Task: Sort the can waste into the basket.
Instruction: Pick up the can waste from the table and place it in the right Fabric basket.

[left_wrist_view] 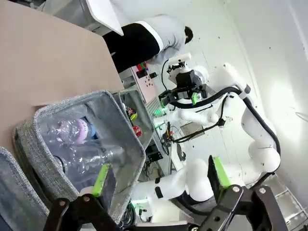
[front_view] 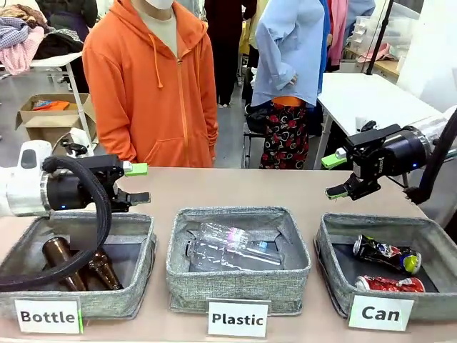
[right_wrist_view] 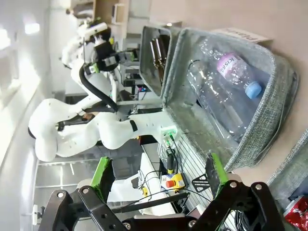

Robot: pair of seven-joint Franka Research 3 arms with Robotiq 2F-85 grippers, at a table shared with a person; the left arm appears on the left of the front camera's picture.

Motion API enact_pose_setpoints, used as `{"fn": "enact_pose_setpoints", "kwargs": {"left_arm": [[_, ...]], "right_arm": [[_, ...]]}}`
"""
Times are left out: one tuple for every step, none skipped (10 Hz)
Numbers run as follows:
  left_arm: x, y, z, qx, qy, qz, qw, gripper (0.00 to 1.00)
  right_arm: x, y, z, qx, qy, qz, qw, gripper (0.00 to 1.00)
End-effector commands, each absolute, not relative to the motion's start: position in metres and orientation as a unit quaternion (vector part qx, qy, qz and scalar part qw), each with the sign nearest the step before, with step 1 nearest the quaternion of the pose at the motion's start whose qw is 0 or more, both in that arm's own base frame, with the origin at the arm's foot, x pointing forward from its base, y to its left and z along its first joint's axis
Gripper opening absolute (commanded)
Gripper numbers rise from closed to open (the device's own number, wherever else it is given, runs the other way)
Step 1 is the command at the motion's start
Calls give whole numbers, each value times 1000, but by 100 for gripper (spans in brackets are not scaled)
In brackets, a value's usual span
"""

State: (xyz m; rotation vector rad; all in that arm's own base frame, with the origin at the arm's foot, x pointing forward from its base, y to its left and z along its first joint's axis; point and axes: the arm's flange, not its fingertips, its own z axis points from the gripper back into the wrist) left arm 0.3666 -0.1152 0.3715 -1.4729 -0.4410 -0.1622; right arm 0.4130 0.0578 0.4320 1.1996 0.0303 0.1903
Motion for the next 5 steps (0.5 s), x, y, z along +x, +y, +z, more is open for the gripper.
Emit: {"fn": "enact_pose_setpoints", "kwargs": {"left_arm": [[365, -110, 376, -667, -194, -73, 715, 100], [365, -110, 376, -667, -194, -73, 715, 100], [365, -110, 376, -667, -194, -73, 715, 100], [365, -110, 376, -667, -194, -73, 715, 100], [365, -110, 376, -667, -194, -73, 715, 100]], "right_arm": [[411, 58, 433, 561, 11, 100, 822, 100], [411, 58, 433, 561, 11, 100, 822, 100], [411, 58, 433, 561, 11, 100, 822, 100], [411, 58, 433, 561, 11, 100, 822, 100], [411, 58, 433, 561, 11, 100, 822, 100]]}}
